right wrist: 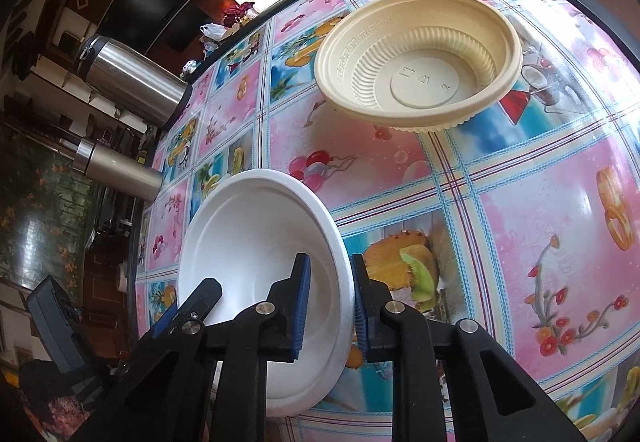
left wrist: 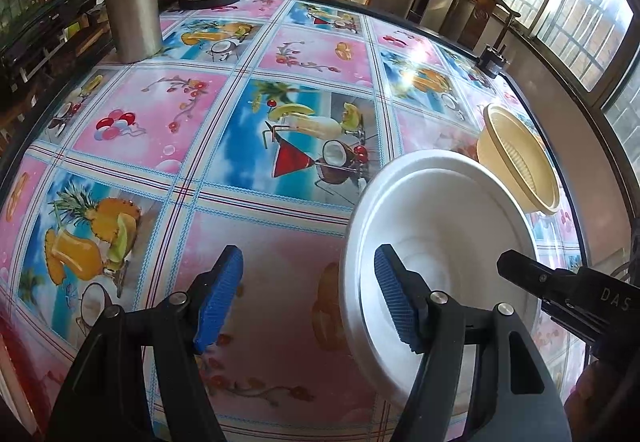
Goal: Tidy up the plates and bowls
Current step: 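Close both tools on the rim of the white foam bowl, then lift the white foam bowl off the table with both tools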
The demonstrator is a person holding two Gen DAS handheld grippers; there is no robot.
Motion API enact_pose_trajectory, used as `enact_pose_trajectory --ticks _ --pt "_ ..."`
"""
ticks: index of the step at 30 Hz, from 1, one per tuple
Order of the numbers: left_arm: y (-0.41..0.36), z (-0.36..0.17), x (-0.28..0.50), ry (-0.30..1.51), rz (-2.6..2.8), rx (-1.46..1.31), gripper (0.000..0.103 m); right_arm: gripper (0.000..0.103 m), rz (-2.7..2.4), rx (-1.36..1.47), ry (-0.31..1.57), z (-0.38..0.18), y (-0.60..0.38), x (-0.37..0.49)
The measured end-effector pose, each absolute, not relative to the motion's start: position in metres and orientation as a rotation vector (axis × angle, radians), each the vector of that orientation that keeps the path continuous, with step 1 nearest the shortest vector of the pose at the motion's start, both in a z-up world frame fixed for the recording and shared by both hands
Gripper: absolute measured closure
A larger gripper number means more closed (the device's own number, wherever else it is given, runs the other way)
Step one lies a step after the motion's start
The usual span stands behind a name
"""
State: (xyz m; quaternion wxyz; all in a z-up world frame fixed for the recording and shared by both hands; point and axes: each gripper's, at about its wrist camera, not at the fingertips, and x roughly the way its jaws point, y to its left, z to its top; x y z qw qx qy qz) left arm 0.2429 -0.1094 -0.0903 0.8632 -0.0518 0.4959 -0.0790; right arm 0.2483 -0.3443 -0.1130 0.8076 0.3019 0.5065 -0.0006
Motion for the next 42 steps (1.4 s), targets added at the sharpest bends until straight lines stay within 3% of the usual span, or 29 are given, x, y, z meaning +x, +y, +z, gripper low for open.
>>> enact_pose_trajectory --ticks 10,16,21,25,42 --pt "-0.1104 -0.0916 0.241 1.046 -0.177 -0.107 0.038 0.088 -0.002 0.659 1.079 -0.114 -0.3459 0.2473" --pt "-0.1091 -0.0954 0.2416 1.069 -0.203 -0.128 0.07 0.088 -0.002 0.664 1.076 -0.1137 -0.3461 0.2468" --pt "-0.1111 -0.0949 0.2395 1.069 -0.235 -0.14 0.087 0.088 0.008 0.663 1.077 -0.1148 -0.3432 0.247" --pt "-0.1111 -0.0941 0.2383 1.071 -0.251 -0.153 0.093 0.088 0.003 0.66 1.078 -0.1158 -0.3423 0.2475" --pt "-0.1156 -0.0908 0.236 1.054 -0.262 -0.134 0.094 0.088 -0.015 0.656 1.09 -0.1221 -0.3401 0.2504"
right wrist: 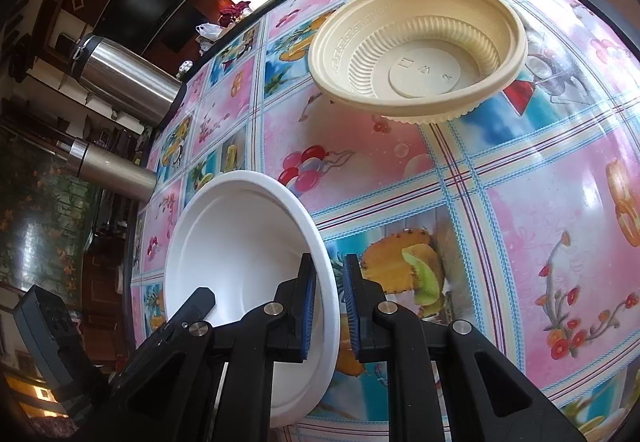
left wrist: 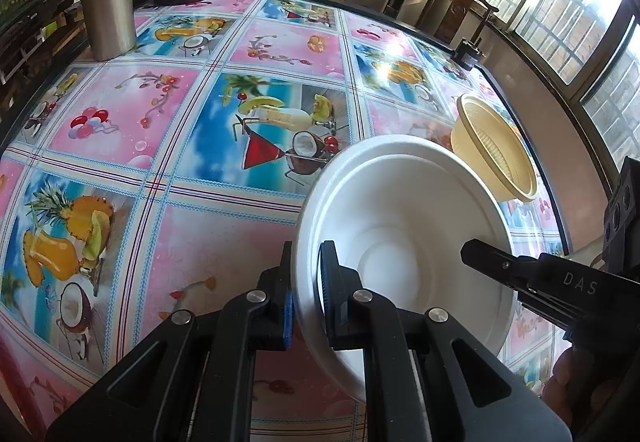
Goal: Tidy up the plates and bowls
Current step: 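Lift the white foam bowl off the table with both tools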
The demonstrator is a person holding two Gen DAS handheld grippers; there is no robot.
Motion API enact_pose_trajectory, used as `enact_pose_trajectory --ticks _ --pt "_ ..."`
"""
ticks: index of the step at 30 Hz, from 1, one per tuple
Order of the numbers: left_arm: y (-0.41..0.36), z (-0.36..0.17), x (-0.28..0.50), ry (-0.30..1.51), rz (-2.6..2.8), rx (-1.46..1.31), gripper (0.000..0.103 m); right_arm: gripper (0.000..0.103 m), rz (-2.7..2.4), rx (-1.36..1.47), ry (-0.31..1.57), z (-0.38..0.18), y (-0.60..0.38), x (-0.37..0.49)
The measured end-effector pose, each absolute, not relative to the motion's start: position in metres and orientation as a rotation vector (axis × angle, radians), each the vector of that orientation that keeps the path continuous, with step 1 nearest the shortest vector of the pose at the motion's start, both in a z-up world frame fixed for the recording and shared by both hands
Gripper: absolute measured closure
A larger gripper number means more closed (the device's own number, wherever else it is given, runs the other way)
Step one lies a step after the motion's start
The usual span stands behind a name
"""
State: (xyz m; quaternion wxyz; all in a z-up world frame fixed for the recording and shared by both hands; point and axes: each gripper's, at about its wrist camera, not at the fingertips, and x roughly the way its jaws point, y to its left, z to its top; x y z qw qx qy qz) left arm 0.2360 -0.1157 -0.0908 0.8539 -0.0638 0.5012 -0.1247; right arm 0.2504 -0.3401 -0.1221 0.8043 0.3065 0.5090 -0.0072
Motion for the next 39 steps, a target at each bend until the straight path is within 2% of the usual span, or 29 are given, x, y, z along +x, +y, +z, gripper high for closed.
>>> enact_pose_trajectory --ticks 2,7,11,18,21,27,39 --pt "-0.116 -0.091 0.236 1.056 -0.262 -0.137 0.094 0.084 -0.011 0.671 1.091 -0.122 -0.342 0.25" --pt "-0.116 -0.09 0.235 1.053 -0.254 -0.131 0.094 0.084 -0.009 0.665 1.08 -0.116 -0.344 0.247" --pt "-0.116 -0.089 0.235 1.049 -0.246 -0.129 0.094 0.079 -0.009 0.663 1.072 -0.111 -0.347 0.244" --pt "-0.116 -0.09 0.235 1.046 -0.238 -0.12 0.094 0.079 -0.011 0.634 1.066 -0.109 -0.346 0.236" --pt "-0.116 -0.09 0.235 1.047 -0.237 -0.12 0.094 0.087 -0.008 0.623 1.061 -0.11 -0.343 0.238" --pt "-0.116 -0.091 0.236 1.047 -0.237 -0.121 0.094 0.095 0.002 0.612 1.063 -0.115 -0.336 0.242" --pt "-0.117 -0.09 0.235 1.044 -0.23 -0.116 0.093 0.096 -0.012 0.56 1.036 -0.111 -0.331 0.242"
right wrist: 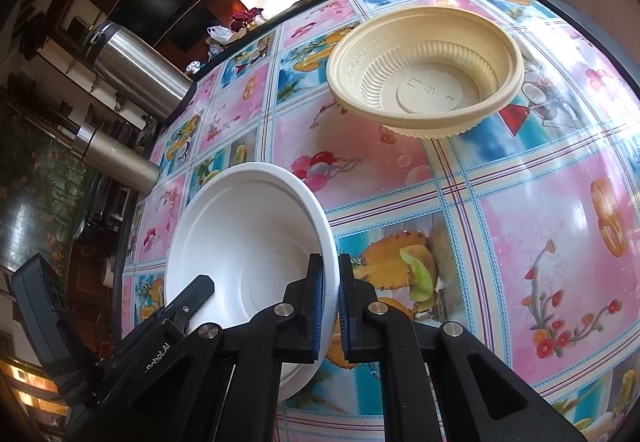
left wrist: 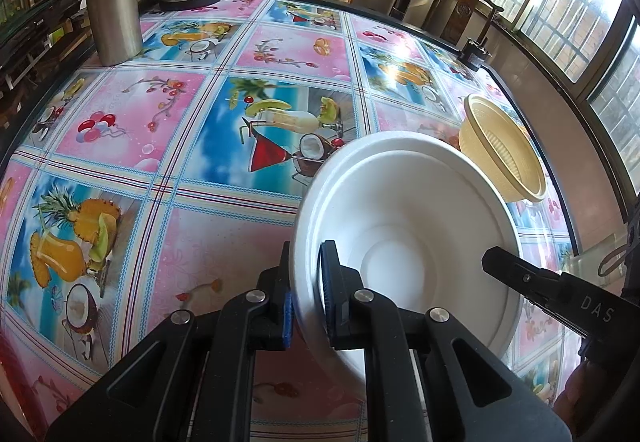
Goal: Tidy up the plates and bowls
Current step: 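Lift the white foam bowl off the table with both tools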
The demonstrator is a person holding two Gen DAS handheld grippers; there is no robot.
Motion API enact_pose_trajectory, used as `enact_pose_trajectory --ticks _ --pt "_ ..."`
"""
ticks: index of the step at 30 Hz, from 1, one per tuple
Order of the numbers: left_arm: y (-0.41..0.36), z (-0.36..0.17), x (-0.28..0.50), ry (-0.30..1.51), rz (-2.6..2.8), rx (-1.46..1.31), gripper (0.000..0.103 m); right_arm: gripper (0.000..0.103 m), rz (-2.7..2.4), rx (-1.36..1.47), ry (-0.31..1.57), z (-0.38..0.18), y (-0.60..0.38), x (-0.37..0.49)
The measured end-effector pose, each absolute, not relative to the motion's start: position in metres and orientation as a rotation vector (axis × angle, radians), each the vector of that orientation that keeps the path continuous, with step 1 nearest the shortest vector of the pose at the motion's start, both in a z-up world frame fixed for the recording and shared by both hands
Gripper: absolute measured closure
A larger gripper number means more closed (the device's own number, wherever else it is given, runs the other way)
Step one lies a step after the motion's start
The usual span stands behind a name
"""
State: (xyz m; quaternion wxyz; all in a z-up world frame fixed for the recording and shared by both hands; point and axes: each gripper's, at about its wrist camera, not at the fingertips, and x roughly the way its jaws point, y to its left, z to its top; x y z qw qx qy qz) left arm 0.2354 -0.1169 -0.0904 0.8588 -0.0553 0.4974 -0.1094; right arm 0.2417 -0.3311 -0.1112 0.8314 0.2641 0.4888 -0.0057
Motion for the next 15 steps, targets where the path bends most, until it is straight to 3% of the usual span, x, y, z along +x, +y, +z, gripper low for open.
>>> enact_pose_trajectory --ticks 15 --pt "-0.116 -0.09 0.234 1.032 -0.219 -0.12 0.093 0.096 0.053 0.745 1.019 -0.122 -0.348 0.238"
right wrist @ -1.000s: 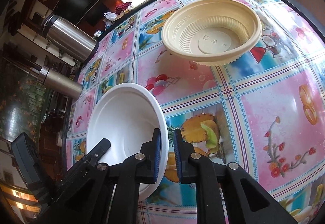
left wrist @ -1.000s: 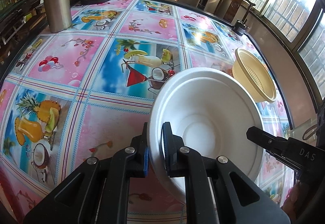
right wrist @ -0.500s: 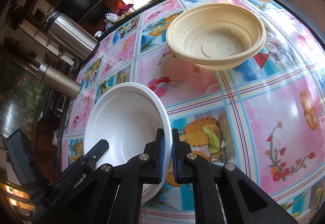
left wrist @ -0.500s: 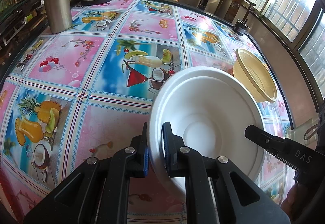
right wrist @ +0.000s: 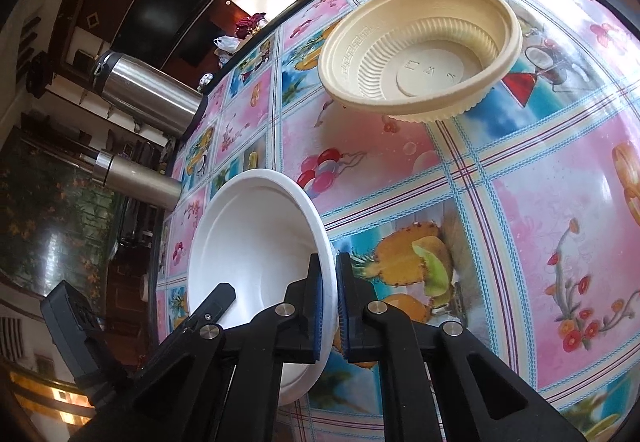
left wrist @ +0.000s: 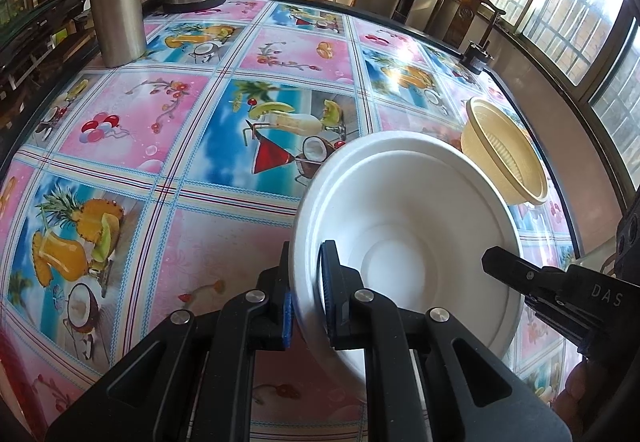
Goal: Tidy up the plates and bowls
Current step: 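Lift the white foam bowl off the table with both tools, then carry the white foam bowl with both tools and lower it onto the red plate stack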
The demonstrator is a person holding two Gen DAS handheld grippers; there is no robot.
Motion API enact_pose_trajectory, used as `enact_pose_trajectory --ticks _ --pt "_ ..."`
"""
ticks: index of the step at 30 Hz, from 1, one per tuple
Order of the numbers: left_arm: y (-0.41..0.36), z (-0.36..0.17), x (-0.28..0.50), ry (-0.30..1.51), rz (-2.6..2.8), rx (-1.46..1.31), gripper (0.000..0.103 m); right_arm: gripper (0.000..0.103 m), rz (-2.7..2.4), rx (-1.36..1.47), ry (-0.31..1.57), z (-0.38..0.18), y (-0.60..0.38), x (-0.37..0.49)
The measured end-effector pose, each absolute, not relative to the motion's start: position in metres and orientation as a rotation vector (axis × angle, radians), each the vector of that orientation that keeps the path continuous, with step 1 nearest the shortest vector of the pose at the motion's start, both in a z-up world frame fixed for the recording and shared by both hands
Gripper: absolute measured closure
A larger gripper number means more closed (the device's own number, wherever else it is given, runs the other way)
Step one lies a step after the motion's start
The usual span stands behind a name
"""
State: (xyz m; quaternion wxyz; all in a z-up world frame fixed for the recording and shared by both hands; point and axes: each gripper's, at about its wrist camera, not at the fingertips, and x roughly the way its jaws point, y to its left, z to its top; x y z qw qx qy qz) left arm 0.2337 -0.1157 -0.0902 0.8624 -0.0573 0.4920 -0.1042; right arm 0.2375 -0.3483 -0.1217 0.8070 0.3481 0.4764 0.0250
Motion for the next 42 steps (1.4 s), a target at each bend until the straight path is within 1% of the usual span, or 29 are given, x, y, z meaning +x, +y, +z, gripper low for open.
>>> enact_pose_trajectory --ticks 9,15,30,42 --pt "-0.107 -0.09 0.208 1.024 -0.197 -0.1 0.093 0.095 0.07 0.773 0.992 -0.124 -0.339 0.218" --pt "-0.097 -0.085 0.185 1.018 -0.182 -0.057 0.093 0.096 0.1 0.805 0.959 -0.133 -0.325 0.187" --pt "-0.074 -0.077 0.12 1.007 -0.154 0.01 0.092 0.096 0.163 0.819 0.993 -0.137 -0.301 0.128" --pt "-0.053 -0.054 0.094 0.948 -0.148 -0.004 0.092 0.097 0.191 0.774 0.973 -0.11 -0.278 0.102"
